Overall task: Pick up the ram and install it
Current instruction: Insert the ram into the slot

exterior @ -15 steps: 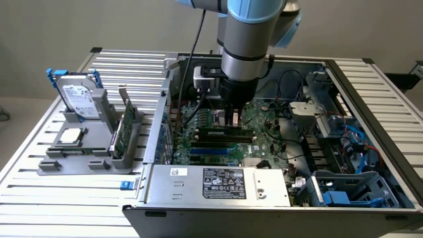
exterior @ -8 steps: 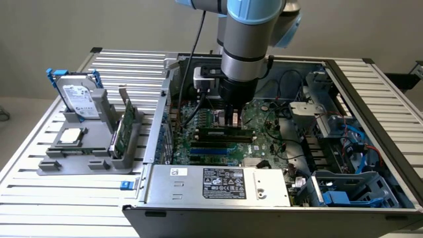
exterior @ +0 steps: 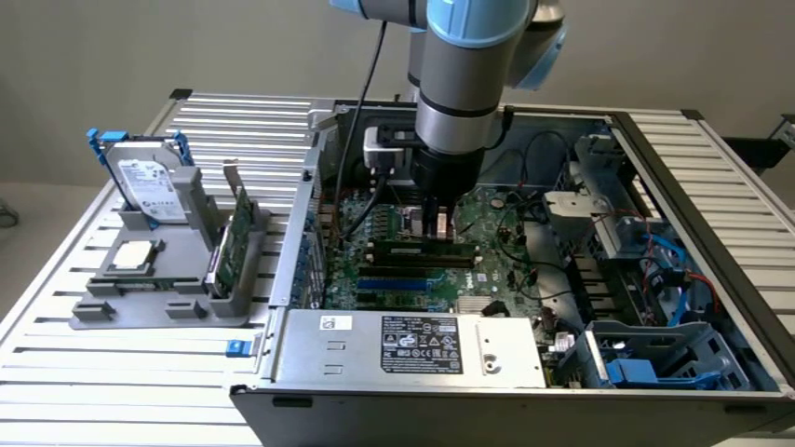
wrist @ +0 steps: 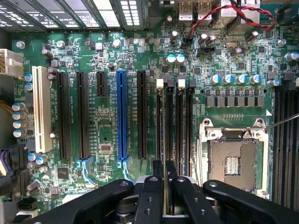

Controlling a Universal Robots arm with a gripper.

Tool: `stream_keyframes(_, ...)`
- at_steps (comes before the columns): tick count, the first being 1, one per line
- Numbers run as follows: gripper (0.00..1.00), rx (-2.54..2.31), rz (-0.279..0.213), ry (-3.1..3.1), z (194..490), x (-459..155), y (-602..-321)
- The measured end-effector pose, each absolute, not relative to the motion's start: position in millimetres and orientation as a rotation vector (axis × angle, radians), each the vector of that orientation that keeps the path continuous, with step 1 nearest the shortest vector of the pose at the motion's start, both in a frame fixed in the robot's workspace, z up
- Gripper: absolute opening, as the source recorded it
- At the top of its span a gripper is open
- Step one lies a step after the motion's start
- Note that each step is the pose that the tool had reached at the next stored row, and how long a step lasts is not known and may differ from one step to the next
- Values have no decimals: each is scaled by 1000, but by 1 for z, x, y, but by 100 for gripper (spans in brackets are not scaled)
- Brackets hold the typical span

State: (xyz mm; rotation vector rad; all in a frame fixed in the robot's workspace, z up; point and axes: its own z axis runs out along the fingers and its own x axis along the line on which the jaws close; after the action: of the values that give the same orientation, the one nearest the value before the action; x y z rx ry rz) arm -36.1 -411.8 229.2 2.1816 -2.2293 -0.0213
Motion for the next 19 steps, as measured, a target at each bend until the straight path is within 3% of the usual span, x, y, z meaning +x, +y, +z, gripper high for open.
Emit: stream_keyframes(19,15,2182,-22,-2229,231,-36,-413)
